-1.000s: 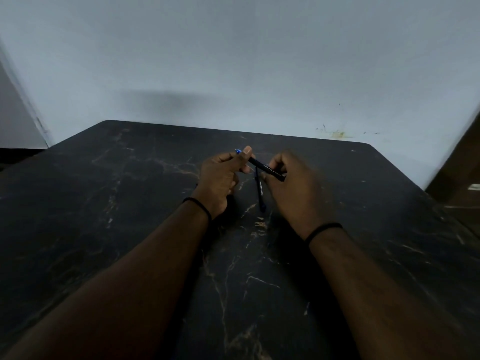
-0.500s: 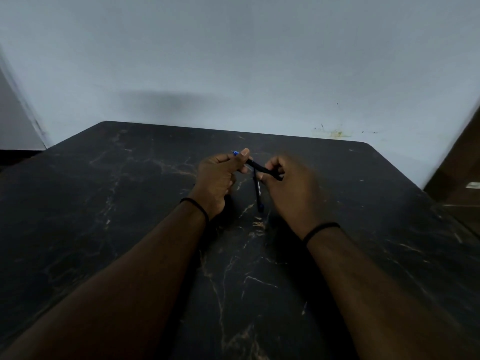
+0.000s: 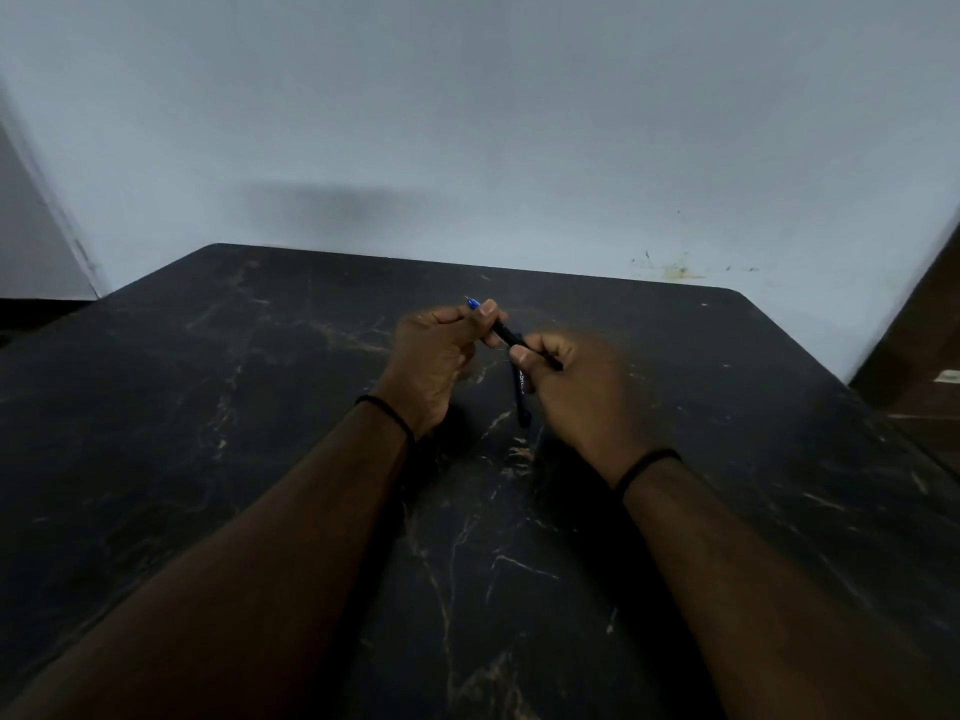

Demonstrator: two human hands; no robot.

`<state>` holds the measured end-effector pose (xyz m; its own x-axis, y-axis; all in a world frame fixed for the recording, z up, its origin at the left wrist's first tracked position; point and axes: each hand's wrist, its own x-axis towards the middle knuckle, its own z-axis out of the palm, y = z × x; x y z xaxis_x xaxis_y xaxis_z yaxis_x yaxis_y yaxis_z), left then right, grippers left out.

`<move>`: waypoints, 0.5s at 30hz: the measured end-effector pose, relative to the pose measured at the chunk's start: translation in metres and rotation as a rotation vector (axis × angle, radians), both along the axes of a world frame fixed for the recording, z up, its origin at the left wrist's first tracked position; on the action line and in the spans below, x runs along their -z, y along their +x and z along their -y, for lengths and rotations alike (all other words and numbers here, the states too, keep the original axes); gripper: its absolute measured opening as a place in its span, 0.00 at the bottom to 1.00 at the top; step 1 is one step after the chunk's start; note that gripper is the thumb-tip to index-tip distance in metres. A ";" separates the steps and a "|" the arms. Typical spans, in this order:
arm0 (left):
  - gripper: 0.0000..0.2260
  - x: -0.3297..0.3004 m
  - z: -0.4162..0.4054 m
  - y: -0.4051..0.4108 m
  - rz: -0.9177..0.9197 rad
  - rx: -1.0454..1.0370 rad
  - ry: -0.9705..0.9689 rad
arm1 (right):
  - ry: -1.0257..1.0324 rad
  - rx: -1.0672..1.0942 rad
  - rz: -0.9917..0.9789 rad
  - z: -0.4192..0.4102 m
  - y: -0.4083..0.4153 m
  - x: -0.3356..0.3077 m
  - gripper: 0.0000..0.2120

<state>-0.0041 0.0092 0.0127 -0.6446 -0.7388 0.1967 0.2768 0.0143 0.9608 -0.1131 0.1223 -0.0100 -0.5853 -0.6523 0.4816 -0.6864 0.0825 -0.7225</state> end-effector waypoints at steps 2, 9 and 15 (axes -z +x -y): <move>0.11 -0.001 -0.003 -0.001 -0.016 -0.032 -0.025 | -0.019 0.002 0.027 0.001 0.002 0.000 0.11; 0.18 -0.005 0.012 0.000 0.186 -0.768 -0.351 | 0.008 0.120 -0.097 0.000 0.005 -0.006 0.14; 0.21 0.005 0.031 0.021 0.815 -0.790 -0.447 | 0.018 0.170 -0.149 -0.005 0.006 -0.006 0.13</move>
<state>0.0169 -0.0219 0.0080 -0.1014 -0.9541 0.2818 -0.6395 0.2795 0.7162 -0.1069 0.1272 -0.0045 -0.6108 -0.5601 0.5597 -0.7604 0.2181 -0.6117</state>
